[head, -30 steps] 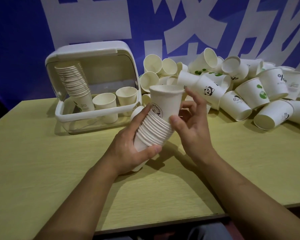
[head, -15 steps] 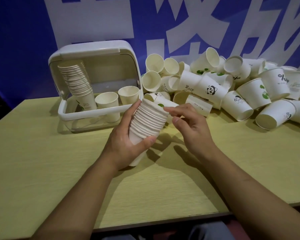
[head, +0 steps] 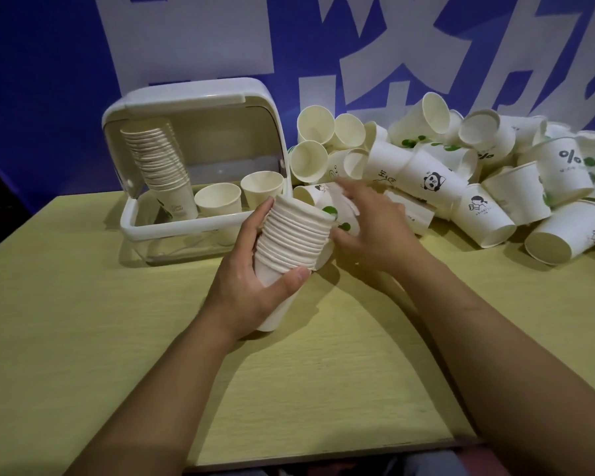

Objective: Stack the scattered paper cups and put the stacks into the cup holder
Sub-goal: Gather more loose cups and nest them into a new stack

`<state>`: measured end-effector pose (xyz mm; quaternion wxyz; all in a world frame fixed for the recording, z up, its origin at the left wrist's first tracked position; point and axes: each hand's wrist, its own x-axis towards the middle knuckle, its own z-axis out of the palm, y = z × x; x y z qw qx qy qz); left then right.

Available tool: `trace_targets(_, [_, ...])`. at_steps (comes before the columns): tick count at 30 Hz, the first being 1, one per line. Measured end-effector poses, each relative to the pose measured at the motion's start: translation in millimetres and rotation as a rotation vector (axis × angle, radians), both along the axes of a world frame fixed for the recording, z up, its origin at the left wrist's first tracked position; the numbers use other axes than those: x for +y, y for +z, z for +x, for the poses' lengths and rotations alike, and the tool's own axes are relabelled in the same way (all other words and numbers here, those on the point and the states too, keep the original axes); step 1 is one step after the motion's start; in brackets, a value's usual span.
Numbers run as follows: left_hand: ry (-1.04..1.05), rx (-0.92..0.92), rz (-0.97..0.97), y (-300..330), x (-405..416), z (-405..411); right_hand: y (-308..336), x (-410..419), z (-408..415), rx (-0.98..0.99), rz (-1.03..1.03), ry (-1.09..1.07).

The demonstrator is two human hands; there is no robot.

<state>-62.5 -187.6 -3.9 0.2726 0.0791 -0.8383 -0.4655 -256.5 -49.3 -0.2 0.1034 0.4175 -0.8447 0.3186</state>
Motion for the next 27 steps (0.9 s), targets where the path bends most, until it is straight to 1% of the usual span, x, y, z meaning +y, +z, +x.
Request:
trace_targets(2, [-0.008, -0.001, -0.01, 0, 0, -1, 4, 8, 1, -0.055, -0.161, 0.023])
trace_targets(7, [-0.073, -0.039, -0.071, 2, 4, 2, 14, 25, 17, -0.196, -0.675, 0.117])
trace_targets(9, [-0.098, -0.044, -0.096, 2, 7, 3, 17, 28, 23, -0.21, -0.791, 0.173])
trace_targets(12, [-0.13, -0.05, -0.118, 2, 8, 3, 18, 28, 28, -0.172, -0.803, 0.229])
trace_targets(15, [-0.15, -0.058, -0.11, 2, 8, 3, 18, 28, 32, -0.228, -0.75, 0.25])
trace_targets(17, [-0.156, -0.066, -0.101, 2, 8, 4, 16, 28, 33, -0.284, -0.754, 0.284])
trace_targets(18, [-0.154, -0.066, -0.099, 2, 8, 4, 16, 28, 33, -0.286, -0.756, 0.269])
trace_targets(20, [-0.144, -0.062, -0.094, 2, 8, 4, 17, 28, 33, -0.216, -0.767, 0.177])
trace_targets(22, [-0.136, -0.06, -0.082, 2, 8, 3, 17, 27, 33, -0.118, -0.825, 0.063])
trace_targets(23, [-0.136, -0.062, -0.08, 2, 7, 3, 18, 27, 33, -0.095, -0.875, 0.039])
trace_targets(25, [-0.142, -0.07, -0.08, 3, 8, 4, 19, 28, 33, -0.119, -0.971, 0.103])
trace_targets(27, [-0.151, -0.07, -0.079, 3, 8, 3, 21, 30, 34, -0.17, -0.958, 0.206])
